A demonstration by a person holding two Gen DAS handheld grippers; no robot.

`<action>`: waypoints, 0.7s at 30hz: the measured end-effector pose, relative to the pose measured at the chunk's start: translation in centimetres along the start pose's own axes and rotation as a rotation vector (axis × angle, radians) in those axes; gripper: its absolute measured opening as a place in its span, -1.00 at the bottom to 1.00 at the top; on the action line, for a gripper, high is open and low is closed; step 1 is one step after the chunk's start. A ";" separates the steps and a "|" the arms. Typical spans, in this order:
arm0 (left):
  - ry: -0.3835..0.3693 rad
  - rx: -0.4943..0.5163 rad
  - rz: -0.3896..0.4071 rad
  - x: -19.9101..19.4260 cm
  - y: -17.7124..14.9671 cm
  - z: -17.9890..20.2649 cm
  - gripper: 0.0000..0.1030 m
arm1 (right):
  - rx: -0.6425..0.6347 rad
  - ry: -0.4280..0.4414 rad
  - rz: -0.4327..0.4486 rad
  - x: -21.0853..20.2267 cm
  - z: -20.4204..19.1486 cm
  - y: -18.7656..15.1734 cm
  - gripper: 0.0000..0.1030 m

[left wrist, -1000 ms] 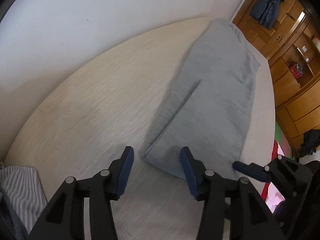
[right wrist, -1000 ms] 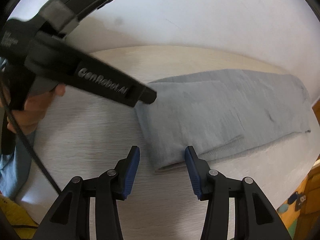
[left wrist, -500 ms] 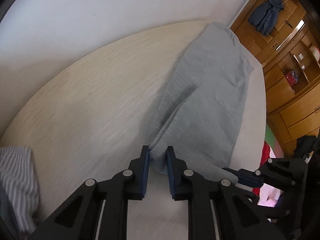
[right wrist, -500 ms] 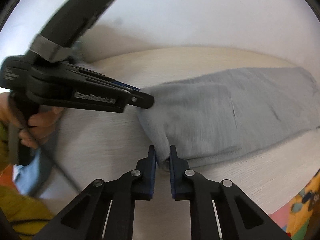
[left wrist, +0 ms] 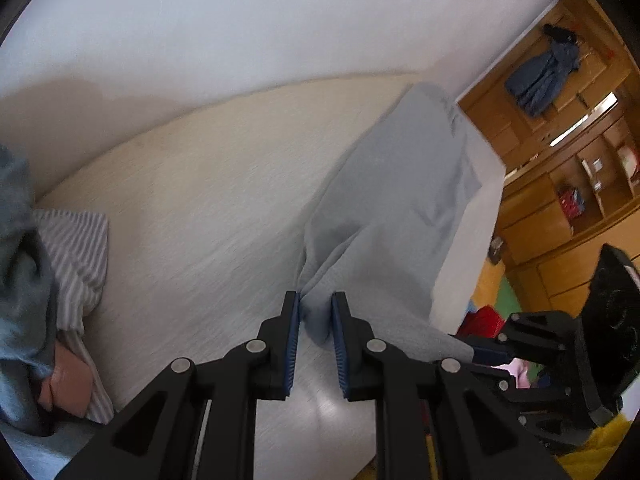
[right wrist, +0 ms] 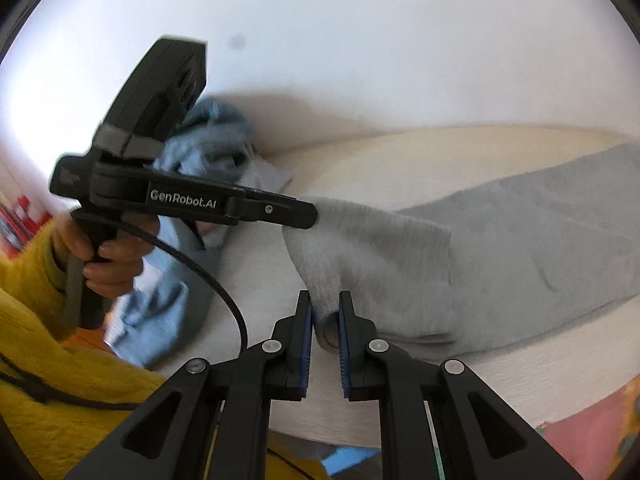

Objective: Fold clothes

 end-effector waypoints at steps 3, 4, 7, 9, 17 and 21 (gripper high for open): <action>0.000 0.028 0.039 -0.2 1.7 1.7 -0.74 | 0.081 0.090 0.039 -1.9 2.7 1.1 -0.76; 0.003 0.040 0.050 0.1 2.3 2.5 -0.74 | 0.123 0.125 0.047 -2.2 4.0 1.4 -0.76; 0.020 0.049 0.063 1.1 4.1 4.1 -0.74 | 0.279 0.251 0.067 -2.6 8.5 1.9 -0.76; 0.028 0.056 0.071 1.6 5.2 5.1 -0.74 | 0.359 0.289 0.082 -2.6 11.2 2.0 -0.76; 0.018 0.103 0.088 2.7 6.7 8.4 -0.69 | 0.477 0.282 0.120 -2.9 17.7 1.5 -0.76; -0.013 0.121 0.117 1.5 6.6 8.6 -0.68 | 0.492 0.231 0.116 -2.9 19.2 0.8 -0.76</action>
Point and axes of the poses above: each gripper's, at about its wrist camera, not at the fingertips, and x roughly the way its jaws point, z to its right, y to its top, the point moved 5 cm from there along x, roughly the way its jaws point, and after that the axes turned 5 degrees about z, right-handed, at the moved point
